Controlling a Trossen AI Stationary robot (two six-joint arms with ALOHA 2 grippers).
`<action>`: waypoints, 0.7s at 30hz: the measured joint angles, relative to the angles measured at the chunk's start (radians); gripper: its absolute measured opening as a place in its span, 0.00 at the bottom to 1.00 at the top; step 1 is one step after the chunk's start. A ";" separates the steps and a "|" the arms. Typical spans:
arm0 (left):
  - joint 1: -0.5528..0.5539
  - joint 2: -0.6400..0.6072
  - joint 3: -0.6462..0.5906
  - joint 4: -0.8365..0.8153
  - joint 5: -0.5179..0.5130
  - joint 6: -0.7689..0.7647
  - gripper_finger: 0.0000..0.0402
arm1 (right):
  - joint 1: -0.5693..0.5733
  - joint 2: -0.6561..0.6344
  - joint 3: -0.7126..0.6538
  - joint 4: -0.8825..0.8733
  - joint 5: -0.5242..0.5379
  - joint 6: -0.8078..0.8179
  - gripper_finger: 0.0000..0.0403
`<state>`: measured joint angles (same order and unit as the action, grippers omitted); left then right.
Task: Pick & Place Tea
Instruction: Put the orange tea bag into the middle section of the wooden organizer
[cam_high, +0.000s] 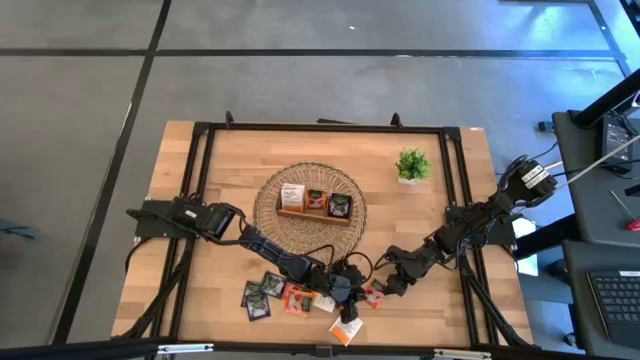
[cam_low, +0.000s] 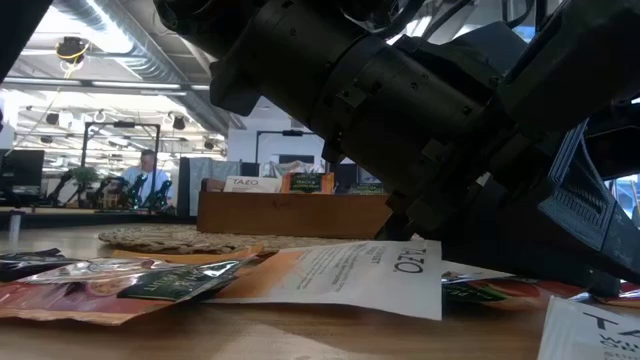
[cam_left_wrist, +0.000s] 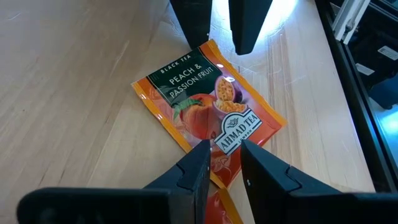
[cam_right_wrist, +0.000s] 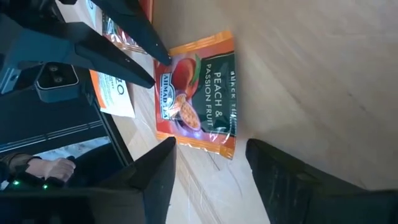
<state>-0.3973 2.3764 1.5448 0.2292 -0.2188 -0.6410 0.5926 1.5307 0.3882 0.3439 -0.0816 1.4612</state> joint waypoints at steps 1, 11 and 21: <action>0.000 0.000 0.000 0.000 0.000 0.000 0.21 | 0.000 0.000 0.000 0.000 0.002 0.000 0.50; 0.000 0.001 0.000 0.000 -0.016 0.000 0.21 | -0.002 0.002 -0.002 0.015 0.014 -0.035 0.40; 0.000 0.001 0.000 0.000 -0.019 0.000 0.21 | -0.003 0.003 -0.003 0.022 0.028 -0.056 0.19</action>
<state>-0.3973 2.3775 1.5443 0.2295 -0.2379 -0.6415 0.5895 1.5337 0.3855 0.3660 -0.0535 1.4055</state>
